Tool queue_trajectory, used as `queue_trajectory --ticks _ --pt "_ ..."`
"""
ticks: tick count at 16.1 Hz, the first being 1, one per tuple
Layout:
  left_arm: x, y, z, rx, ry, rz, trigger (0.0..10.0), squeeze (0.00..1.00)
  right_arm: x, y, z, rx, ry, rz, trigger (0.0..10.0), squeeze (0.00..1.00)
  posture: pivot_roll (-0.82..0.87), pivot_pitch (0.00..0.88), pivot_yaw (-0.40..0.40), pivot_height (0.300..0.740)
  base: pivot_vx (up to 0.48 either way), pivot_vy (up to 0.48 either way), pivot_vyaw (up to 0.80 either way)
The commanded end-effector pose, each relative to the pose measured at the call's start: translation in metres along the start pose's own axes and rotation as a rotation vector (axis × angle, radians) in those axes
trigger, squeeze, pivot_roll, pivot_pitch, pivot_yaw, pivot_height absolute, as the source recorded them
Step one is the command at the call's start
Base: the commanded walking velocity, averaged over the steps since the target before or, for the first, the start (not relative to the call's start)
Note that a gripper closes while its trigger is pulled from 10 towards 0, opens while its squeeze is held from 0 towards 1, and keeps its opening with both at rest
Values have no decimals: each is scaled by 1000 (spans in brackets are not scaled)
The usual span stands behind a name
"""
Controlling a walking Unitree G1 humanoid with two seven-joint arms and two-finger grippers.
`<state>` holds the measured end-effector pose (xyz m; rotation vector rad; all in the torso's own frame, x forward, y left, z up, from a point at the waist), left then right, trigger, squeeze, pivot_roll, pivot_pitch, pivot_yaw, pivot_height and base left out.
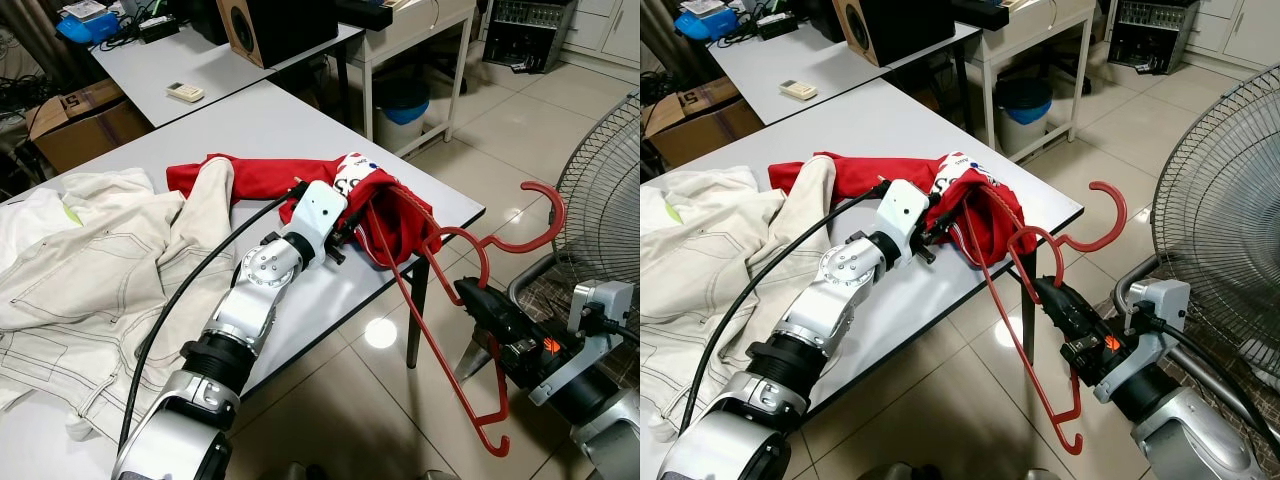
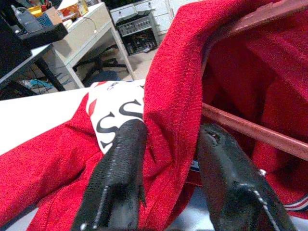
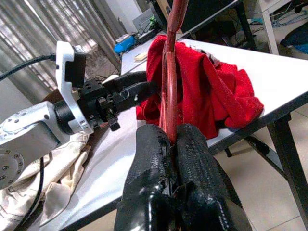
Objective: Hang hanger
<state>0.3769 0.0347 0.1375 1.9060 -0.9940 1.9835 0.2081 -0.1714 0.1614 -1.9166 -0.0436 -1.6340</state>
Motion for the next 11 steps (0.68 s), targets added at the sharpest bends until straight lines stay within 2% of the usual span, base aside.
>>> queue_trajectory --ticks 1,7,11 --pt "-4 -7 -2 17 -14 -16 0 0 -3 -1 1 15 -14 15 10000 0 -158 56 151 740 0 0 0" --pt "-5 -5 4 7 -19 -35 0 0 -3 -2 2 21 -16 14 10000 0 -160 53 152 740 0 0 0" --pt "3 -18 6 2 8 -68 0 0 -6 2 2 4 -40 13 10000 0 -160 53 152 740 0 0 0"
Point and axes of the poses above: a point about 5 cm out from each wrist's last joint towards the gripper, its own z axis pointing out of the wrist towards the gripper, its own x axis along the axis of the wrist's last joint, y = z × x, the point moved 4 cm from there along z, pointing out of the wrist towards the gripper, and after that the axes turned 4 degrees about z, right-handed, at the moved point
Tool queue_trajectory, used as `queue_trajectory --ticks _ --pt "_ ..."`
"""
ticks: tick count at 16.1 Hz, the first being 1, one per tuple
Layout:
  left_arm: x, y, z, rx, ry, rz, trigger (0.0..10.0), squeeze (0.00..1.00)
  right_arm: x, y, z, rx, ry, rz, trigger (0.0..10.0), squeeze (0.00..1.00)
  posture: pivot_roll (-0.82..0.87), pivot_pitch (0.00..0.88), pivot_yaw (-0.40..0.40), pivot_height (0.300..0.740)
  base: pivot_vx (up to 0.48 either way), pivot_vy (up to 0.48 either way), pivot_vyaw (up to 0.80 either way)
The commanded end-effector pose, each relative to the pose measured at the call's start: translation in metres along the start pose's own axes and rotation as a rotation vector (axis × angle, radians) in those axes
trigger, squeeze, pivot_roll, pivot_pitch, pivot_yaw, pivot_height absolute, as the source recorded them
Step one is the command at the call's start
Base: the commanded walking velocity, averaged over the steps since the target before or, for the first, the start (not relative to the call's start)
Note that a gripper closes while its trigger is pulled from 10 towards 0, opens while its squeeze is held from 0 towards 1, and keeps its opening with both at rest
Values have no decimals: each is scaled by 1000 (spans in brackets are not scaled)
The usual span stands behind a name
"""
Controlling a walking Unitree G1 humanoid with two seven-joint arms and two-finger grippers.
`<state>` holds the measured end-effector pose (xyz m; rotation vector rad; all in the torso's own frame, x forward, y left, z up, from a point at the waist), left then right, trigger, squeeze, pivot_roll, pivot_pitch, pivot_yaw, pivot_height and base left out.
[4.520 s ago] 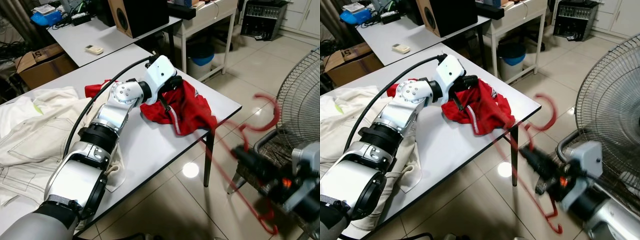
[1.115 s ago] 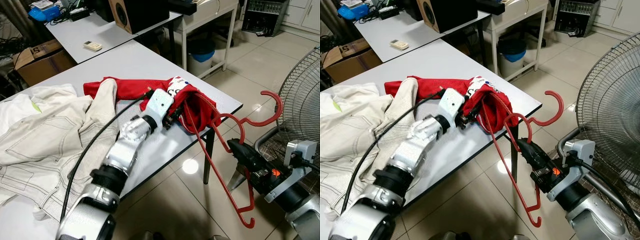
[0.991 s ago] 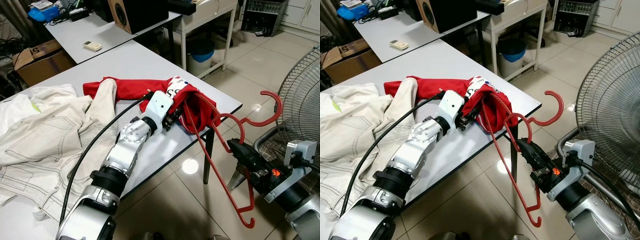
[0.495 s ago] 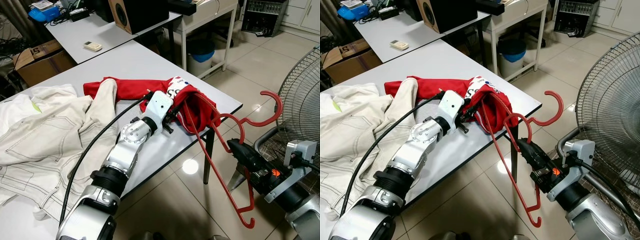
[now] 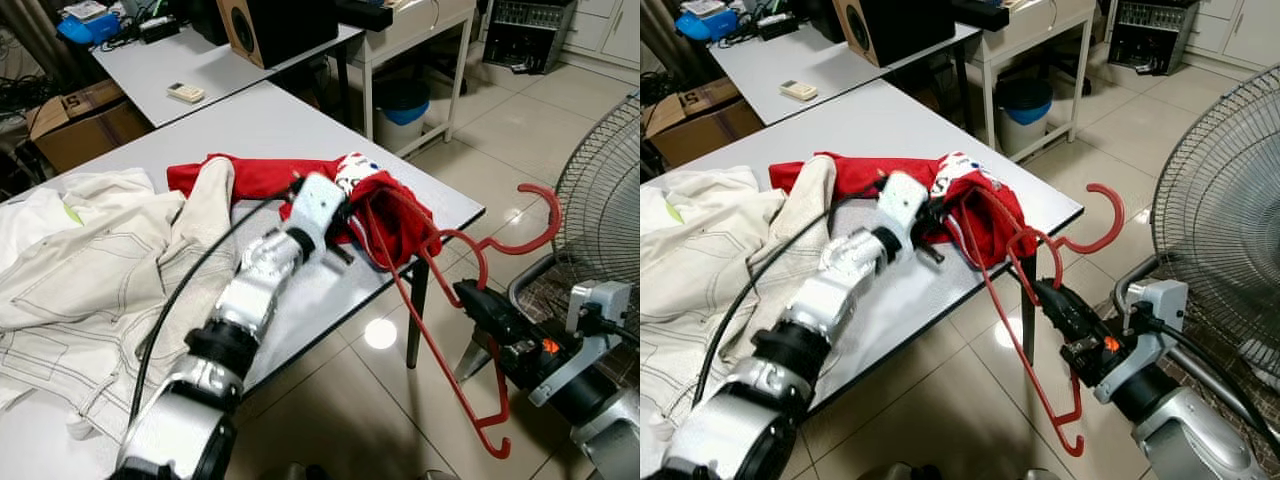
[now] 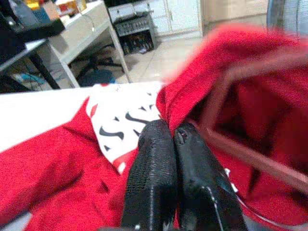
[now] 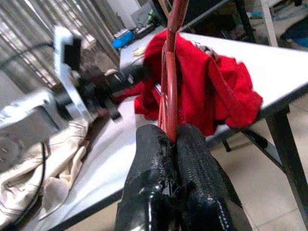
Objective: Hang hanger
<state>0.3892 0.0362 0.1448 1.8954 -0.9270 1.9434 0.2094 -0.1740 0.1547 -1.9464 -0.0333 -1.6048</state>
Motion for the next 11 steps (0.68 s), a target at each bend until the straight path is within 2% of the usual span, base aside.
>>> queue_trajectory --ticks 1,2,3,5,7,8,9,10,11 --pt "4 -10 -3 -30 14 4 0 0 -3 4 4 -15 -29 1 10000 0 -160 53 152 740 0 0 0" --pt "5 -10 -4 -52 19 8 0 0 -4 7 5 -30 -36 0 10000 0 -160 53 152 740 0 0 0" --pt "6 -10 -9 -129 6 50 0 0 -5 19 9 -85 -50 -2 10000 0 -159 45 158 740 0 0 0" --pt "-3 -13 -22 -267 -72 161 0 0 2 32 17 -127 -31 -10 10000 0 -148 39 164 740 0 0 0" --pt "-6 -22 -33 -333 -120 221 0 0 11 35 25 -114 -10 -18 10000 0 -139 34 166 740 0 0 0" --pt "-2 -29 -36 -342 -126 225 0 0 13 35 29 -102 -9 -24 10000 0 -136 32 167 740 0 0 0" --pt "21 -51 -45 -366 -112 219 0 0 21 33 43 -55 -13 -56 10000 0 -132 28 168 740 0 0 0" --pt "25 -55 -46 -371 -106 216 0 0 23 33 46 -46 -13 -61 10000 0 -126 25 171 740 0 0 0" --pt "44 -66 -49 -375 -69 193 0 0 29 30 55 -21 -7 -84 10000 0 -119 22 171 740 0 0 0"
Point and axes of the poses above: a point about 5 cm out from each wrist's last joint towards the gripper, its own z axis pointing out of the wrist towards the gripper, its own x axis along the axis of the wrist's last joint, y = z × x, the point moved 4 cm from there along z, pointing out of the wrist towards the gripper, and after that the axes turned 4 degrees about z, right-handed, at the moved point
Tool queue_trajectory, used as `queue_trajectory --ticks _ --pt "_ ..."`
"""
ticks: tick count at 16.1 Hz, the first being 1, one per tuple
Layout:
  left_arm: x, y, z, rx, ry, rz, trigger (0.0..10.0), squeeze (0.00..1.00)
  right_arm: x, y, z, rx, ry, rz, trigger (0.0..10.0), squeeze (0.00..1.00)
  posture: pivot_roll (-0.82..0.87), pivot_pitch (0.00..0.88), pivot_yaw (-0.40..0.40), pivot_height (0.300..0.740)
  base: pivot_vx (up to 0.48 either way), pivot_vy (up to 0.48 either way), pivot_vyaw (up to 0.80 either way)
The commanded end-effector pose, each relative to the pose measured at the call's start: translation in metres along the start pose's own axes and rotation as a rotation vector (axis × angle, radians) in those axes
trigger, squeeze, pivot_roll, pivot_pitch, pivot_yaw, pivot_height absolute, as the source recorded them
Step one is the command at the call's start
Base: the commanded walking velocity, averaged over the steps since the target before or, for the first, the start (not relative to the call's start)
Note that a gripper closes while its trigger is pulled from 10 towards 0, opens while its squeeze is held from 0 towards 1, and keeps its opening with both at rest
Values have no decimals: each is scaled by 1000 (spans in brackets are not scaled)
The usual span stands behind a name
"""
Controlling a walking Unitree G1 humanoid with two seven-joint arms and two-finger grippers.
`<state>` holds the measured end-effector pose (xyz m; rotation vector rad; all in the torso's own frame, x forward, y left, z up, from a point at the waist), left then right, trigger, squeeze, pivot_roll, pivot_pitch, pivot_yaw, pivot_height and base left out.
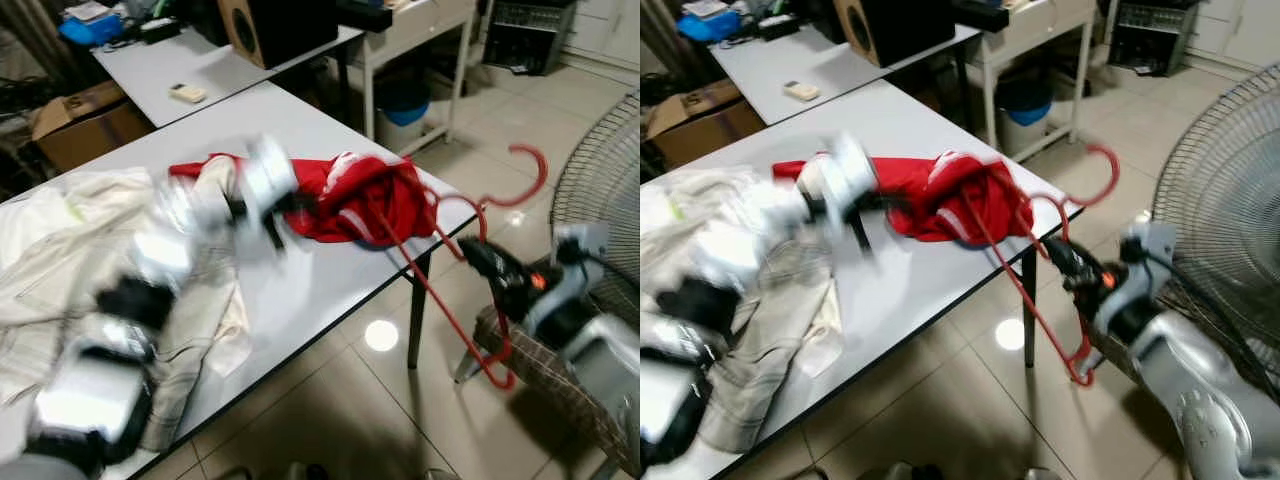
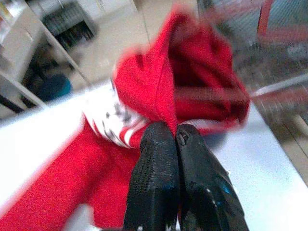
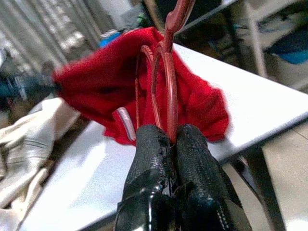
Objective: Hang hanger
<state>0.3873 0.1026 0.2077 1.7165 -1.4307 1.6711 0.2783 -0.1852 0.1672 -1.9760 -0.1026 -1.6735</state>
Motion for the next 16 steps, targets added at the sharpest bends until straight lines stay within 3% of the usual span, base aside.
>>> queue_trajectory --ticks 1,3,5,6,8,9,10,13,15,16 --pt "26 -17 -13 6 73 -15 0 0 9 -5 10 34 17 -38 10000 0 -107 18 168 740 0 0 0" --pt "67 -38 -25 44 210 -49 0 0 29 -10 16 68 87 -53 10000 0 -96 14 163 740 0 0 0" --pt "92 -40 -31 17 332 -144 0 0 21 -7 12 52 64 -52 10000 0 -94 9 170 740 0 0 0" --pt "93 -36 -30 -6 353 -179 0 0 10 -2 9 27 23 -61 10000 0 -93 8 174 740 0 0 0" --pt "65 -25 -15 3 228 -192 0 0 -16 2 -1 -6 -76 -86 10000 0 -105 4 191 740 0 0 0" --pt "55 -24 -11 27 185 -192 0 0 -20 1 -4 -7 -90 -90 10000 0 -107 4 192 740 0 0 0" --pt "40 -32 -6 129 115 -179 0 0 -21 3 -14 -38 -78 -77 10000 0 -116 1 200 740 0 0 0" --pt "42 -30 -4 121 127 -170 0 0 -17 4 -21 -56 -55 -67 10000 0 -121 0 201 740 0 0 0" --pt "53 -10 5 15 170 -173 0 0 -7 -7 -22 -12 28 -8 10000 0 -127 0 195 740 0 0 0" --pt "54 1 9 -33 171 -166 0 0 -3 -9 -17 -20 90 65 10000 0 -128 0 193 740 0 0 0"
Point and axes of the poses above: a point about 5 cm out from each wrist's last joint towards the gripper, its own z axis pointing out of the wrist towards the gripper, its own x axis along the axis of the wrist's last joint, y = z × x, the point moved 4 cm from there along z, pointing out of the wrist towards the gripper, and after that the axes turned 4 degrees about z, right-handed, at the moved point
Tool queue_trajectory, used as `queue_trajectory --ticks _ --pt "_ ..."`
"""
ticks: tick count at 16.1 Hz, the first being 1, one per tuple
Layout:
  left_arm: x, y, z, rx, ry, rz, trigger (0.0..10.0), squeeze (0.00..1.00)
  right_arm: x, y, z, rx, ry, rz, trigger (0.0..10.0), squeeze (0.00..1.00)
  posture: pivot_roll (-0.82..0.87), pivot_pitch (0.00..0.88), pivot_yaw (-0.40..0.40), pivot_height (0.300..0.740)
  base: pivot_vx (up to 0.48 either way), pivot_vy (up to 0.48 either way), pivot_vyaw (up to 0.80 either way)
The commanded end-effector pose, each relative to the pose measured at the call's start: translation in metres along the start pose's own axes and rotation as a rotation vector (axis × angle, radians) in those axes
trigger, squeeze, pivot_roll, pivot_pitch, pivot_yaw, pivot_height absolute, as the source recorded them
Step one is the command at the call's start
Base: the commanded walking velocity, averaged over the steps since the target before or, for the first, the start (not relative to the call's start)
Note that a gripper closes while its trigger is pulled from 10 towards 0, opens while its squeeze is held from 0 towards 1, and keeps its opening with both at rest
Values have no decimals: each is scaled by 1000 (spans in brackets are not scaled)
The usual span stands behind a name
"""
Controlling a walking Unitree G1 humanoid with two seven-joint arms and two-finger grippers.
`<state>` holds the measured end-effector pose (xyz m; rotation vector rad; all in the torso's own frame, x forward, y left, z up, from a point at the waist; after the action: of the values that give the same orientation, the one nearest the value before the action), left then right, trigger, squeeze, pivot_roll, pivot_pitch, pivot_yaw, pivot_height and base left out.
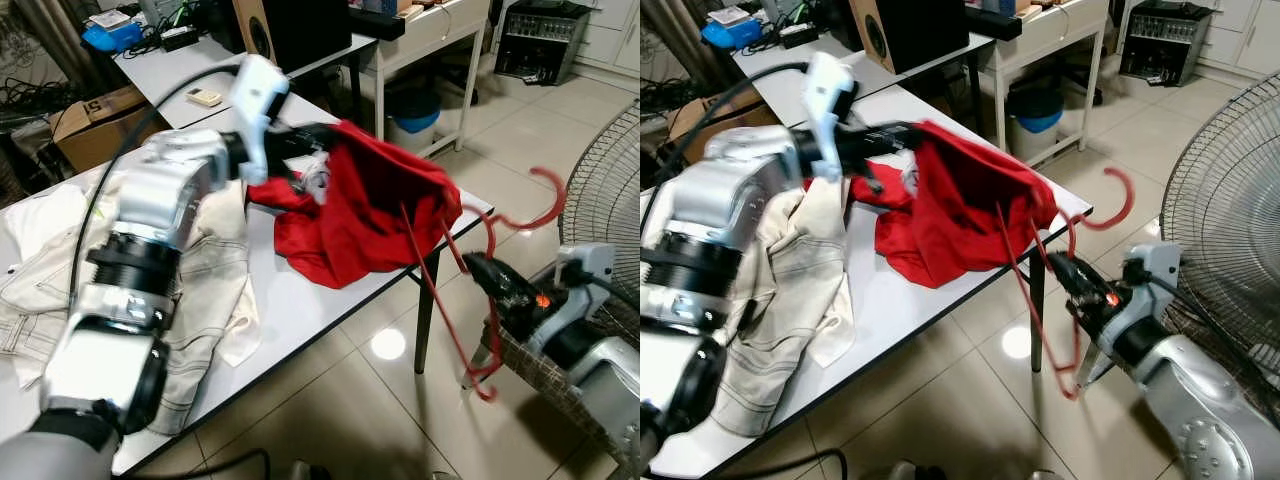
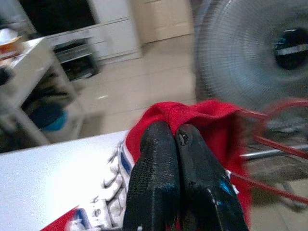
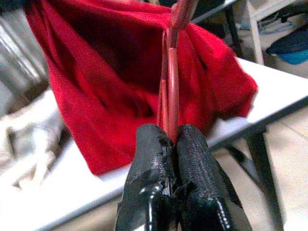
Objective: Hang hanger
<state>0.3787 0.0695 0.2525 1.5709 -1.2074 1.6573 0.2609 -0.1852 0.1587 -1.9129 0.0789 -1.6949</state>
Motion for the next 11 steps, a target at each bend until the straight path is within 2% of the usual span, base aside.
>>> queue_trajectory --ticks 1,4,5,6,7,8,10,11 --pt "-7 16 3 -73 -28 14 0 0 4 -6 9 -9 76 114 10000 0 -128 0 193 740 0 0 0" --pt "-29 34 4 -145 -130 68 0 0 -18 -3 35 -48 97 353 10000 0 -91 18 187 740 0 0 0" --pt "-39 35 2 -141 -183 99 0 0 -16 -9 47 -15 120 427 10000 0 -78 25 184 740 0 0 0" --pt "-39 35 2 -141 -183 99 0 0 -16 -9 47 -15 120 427 10000 0 -78 25 184 740 0 0 0" --pt "-49 37 0 -138 -231 140 0 0 -9 -18 59 30 152 501 10000 0 -59 44 179 740 0 0 0" --pt "-53 41 0 -154 -242 138 0 0 -5 -23 66 47 173 540 10000 0 -50 59 181 740 0 0 0" --pt "-56 61 -4 -248 -256 108 0 0 6 -25 84 39 258 686 10000 0 -33 84 184 740 0 0 0" --pt "-58 66 -6 -283 -268 109 0 0 7 -25 88 35 272 717 10000 0 -28 90 185 740 0 0 0"
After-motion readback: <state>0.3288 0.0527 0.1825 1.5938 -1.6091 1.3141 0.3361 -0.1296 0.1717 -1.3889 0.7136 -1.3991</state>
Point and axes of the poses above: a point about 5 cm out from each wrist's last joint towards the gripper, its own z axis pointing out of the wrist towards the gripper, its own x axis along the axis of the wrist's last joint, y = z × x, the point moved 4 cm from there along z, pointing out of the wrist towards the gripper, and after that the axes turned 4 degrees about z, right-handed, at the moved point
